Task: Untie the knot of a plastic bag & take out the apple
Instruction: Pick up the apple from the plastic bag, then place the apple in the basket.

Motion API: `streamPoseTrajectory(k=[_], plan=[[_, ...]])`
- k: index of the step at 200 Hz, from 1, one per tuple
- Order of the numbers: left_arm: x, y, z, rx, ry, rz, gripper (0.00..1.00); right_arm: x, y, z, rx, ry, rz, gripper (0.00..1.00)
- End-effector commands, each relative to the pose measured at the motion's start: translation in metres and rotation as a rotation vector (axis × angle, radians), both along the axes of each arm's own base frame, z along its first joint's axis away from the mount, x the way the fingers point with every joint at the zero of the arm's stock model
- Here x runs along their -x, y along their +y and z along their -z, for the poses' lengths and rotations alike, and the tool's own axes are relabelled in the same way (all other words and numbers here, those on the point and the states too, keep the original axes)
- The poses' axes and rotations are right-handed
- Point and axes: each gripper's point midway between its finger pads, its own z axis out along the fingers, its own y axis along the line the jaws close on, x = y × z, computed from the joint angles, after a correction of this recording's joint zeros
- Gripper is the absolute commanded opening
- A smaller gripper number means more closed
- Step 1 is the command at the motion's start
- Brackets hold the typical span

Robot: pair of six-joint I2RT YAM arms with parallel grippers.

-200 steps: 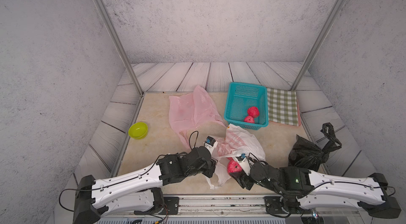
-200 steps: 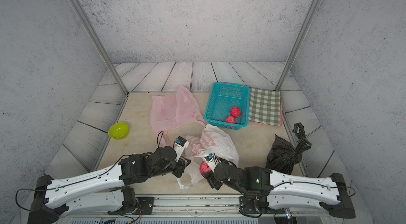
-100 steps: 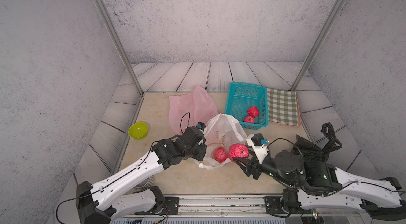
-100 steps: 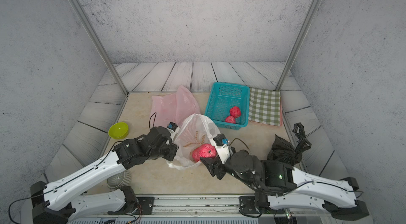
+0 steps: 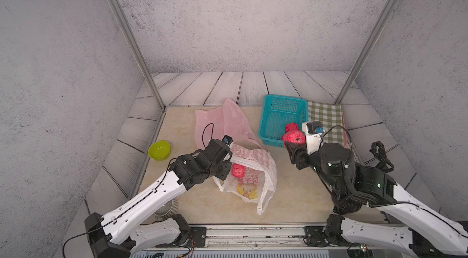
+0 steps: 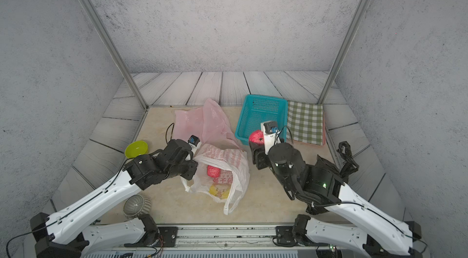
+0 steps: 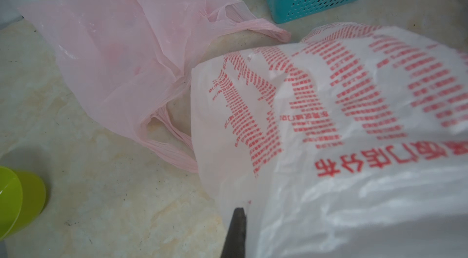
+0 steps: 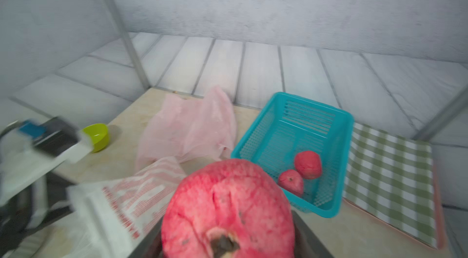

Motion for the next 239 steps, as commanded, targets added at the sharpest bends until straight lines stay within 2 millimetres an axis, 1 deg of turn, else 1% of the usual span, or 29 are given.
streamPoseTrajectory(k=[1,16,29,42,51,65,76,95,116,146,161,174,197,222,239], plan=[[-0.003,-0.01,0.007,0.02,0.01,0.051,0.0,-0.033,-0.01,0.009,0.0,0.08,0.045,0.44],[-0.002,-0.017,0.003,0.068,0.036,0.08,0.0,-0.066,-0.011,0.022,-0.041,0.153,0.07,0.44],[-0.003,-0.016,-0.002,0.093,0.033,0.087,0.0,-0.096,-0.009,0.038,-0.059,0.209,0.082,0.46],[-0.005,-0.008,-0.001,0.099,0.031,0.074,0.0,-0.126,-0.006,0.058,-0.061,0.285,0.092,0.46],[-0.005,-0.005,-0.001,0.112,0.033,0.063,0.0,-0.147,-0.002,0.078,-0.069,0.352,0.089,0.47],[-0.001,-0.007,0.0,0.142,0.044,0.078,0.0,-0.178,0.001,0.101,-0.079,0.407,0.093,0.47],[0.002,-0.009,0.001,0.149,0.054,0.09,0.0,-0.202,-0.002,0.117,-0.082,0.422,0.113,0.46],[0.001,-0.005,0.004,0.129,0.049,0.077,0.0,-0.237,-0.006,0.145,-0.061,0.461,0.144,0.46],[0.001,-0.006,0.008,0.126,0.059,0.08,0.0,-0.266,-0.003,0.175,-0.02,0.501,0.155,0.46],[-0.001,-0.007,0.014,0.102,0.074,0.087,0.0,-0.291,0.004,0.214,-0.008,0.576,0.152,0.48],[-0.002,-0.004,0.016,0.084,0.073,0.077,0.0,-0.297,0.006,0.233,-0.007,0.614,0.157,0.49],[-0.005,-0.001,0.018,0.067,0.066,0.06,0.0,-0.3,0.006,0.245,-0.007,0.629,0.166,0.5],[-0.008,0.003,0.022,0.041,0.067,0.042,0.0,-0.301,0.009,0.255,-0.019,0.642,0.164,0.52],[-0.012,0.005,0.027,0.024,0.08,0.03,0.0,-0.302,0.009,0.258,-0.013,0.644,0.158,0.53],[-0.014,0.006,0.03,0.016,0.089,0.026,0.0,-0.302,0.011,0.26,-0.011,0.647,0.15,0.57]])
